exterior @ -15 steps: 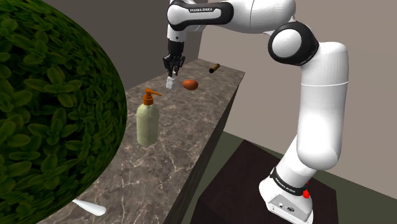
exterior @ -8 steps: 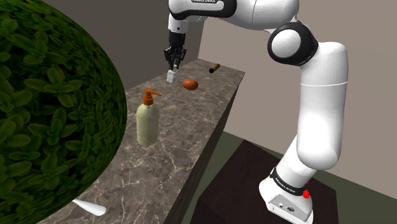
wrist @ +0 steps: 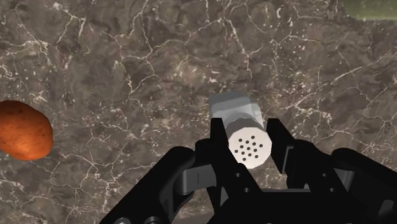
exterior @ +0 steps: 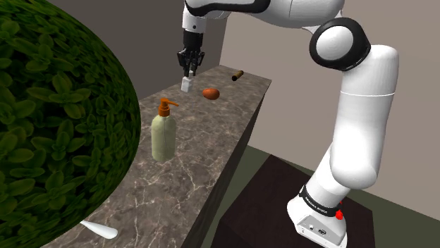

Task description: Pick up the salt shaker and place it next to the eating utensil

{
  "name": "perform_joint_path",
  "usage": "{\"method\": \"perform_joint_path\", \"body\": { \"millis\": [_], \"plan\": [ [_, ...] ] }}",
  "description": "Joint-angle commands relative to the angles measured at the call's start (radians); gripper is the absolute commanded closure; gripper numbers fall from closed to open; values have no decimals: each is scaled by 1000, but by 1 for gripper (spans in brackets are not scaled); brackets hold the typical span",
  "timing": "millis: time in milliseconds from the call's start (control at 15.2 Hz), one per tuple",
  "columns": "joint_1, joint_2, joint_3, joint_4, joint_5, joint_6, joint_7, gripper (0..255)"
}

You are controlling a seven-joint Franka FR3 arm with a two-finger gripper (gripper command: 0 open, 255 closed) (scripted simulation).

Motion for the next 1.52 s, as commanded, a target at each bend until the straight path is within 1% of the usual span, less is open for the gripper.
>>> {"method": "perform_joint_path", "body": {
  "millis": [0,330,726,1056,1452],
  "plan": [
    [25,-51,12,-75,-2,25,38,255],
    [85,-141,50,-201,-4,62,137,255],
    [157,-214,102,-300,-3,89,261,255],
    [217,-249,151,-345,-2,101,370,255],
    [291,-258,213,-358,-5,106,507,255]
  ]
}}
